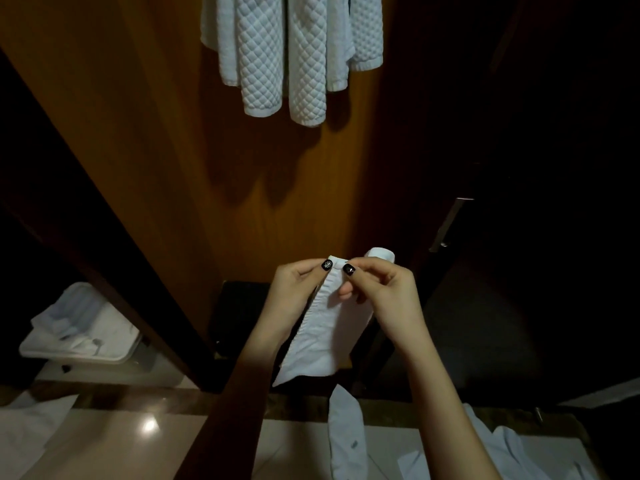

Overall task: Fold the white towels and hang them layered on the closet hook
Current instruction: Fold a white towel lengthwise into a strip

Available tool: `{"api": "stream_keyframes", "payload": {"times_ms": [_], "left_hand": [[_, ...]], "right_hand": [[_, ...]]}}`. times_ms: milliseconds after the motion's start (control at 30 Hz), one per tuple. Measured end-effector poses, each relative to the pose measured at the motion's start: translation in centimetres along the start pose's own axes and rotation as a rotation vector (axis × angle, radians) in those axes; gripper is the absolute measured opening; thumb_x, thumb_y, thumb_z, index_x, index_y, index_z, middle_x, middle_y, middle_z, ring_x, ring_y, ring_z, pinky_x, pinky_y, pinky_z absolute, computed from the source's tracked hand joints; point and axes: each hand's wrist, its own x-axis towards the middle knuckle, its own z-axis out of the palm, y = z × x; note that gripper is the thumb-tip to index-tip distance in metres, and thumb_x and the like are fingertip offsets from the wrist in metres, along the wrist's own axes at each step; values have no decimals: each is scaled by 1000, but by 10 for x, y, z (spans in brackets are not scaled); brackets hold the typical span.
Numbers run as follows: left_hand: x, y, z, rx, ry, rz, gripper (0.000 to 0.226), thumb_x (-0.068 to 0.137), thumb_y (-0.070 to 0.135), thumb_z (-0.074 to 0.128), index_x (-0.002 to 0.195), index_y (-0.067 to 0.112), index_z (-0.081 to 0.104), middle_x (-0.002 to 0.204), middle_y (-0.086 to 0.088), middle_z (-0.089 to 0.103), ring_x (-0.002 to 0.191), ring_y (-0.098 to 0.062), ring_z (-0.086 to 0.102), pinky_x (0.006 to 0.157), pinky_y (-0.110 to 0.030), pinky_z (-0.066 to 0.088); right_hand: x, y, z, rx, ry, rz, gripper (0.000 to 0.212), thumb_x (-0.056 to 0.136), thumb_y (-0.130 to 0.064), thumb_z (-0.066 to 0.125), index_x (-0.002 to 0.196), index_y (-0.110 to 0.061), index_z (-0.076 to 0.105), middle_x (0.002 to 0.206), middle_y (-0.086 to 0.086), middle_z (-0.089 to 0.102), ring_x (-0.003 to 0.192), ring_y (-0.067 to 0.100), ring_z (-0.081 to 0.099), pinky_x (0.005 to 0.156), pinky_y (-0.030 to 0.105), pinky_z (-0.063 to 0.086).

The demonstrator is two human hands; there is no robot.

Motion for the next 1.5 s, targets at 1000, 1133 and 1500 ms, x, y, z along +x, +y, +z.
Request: {"api": "stream_keyframes", "payload": {"times_ms": [1000,1133,1500], "left_hand": [[18,2,1,-98,23,-28,11,74,23,70,82,21,78,83,-5,75,76,-15,70,68,-26,55],[19,15,-7,-130,-12,7,16,70,24,78,85,18,79,85,-8,75,77,-16,72,67,-24,56],[12,21,4,-9,19,109,31,77,17,73,105,31,71,86,0,75,76,-10,71,64,-17,53]], "right_hand": [[18,11,-55,-685,63,-28,20,81,-36,76,90,-22,65,129,-8,41,129,11,31,101,27,33],[13,11,-69,-468,72,-6,13,86,-21,73,82,-12,65,123,-6,59,123,8,49,97,18,38],[9,3,-56,-58,191,-21,30,88,-12,71,76,-13,44,79,10,47,72,21,46,56,28,37]]}}
